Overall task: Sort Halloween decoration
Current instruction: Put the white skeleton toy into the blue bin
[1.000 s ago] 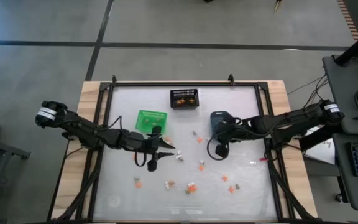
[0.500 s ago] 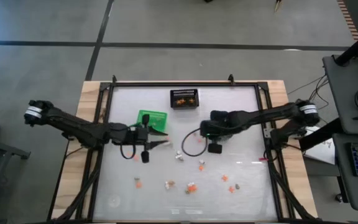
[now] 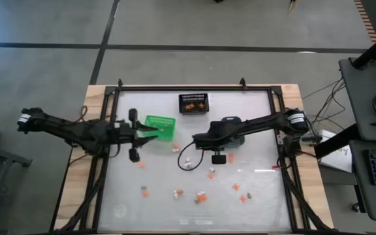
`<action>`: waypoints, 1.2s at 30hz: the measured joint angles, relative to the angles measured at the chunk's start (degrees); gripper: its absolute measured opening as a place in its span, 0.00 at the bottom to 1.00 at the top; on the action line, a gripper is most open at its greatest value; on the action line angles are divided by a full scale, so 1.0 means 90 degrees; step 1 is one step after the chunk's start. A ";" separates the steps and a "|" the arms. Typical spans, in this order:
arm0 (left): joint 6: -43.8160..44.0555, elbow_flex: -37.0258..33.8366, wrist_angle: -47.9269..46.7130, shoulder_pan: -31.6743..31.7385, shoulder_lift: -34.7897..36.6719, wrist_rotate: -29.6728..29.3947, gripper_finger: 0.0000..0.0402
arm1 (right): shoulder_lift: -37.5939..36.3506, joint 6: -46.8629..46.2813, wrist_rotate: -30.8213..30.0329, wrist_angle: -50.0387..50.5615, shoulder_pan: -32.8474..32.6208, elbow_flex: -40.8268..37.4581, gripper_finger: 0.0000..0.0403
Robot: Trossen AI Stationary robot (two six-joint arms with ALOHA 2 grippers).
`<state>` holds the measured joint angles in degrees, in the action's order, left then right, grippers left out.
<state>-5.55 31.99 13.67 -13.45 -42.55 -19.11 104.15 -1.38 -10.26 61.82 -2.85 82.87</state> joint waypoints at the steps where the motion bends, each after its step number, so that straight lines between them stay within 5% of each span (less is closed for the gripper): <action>1: 0.0001 0.0000 -0.0075 0.0000 0.0147 0.0000 0.25 | 0.0024 -0.0004 0.0000 0.0031 0.0000 0.0000 0.03; 11: 0.0001 -0.0070 -0.0428 0.0000 0.1098 0.0000 0.25 | 0.0262 0.0004 -0.0019 0.0095 -0.0017 -0.0010 0.03; 26: -0.0012 -0.0070 -0.0534 0.0000 0.1113 0.0000 0.25 | 0.0304 0.0172 0.0029 -0.0146 -0.0041 -0.0260 0.04; 36: -0.0143 -0.0070 -0.0534 0.0000 0.1113 0.0000 0.25 | 0.0300 0.0172 -0.0197 -0.0520 -0.0041 -0.0573 0.28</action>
<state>-6.83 31.35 8.86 -13.45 -32.53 -19.11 106.85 0.17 -12.04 57.15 -3.22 77.71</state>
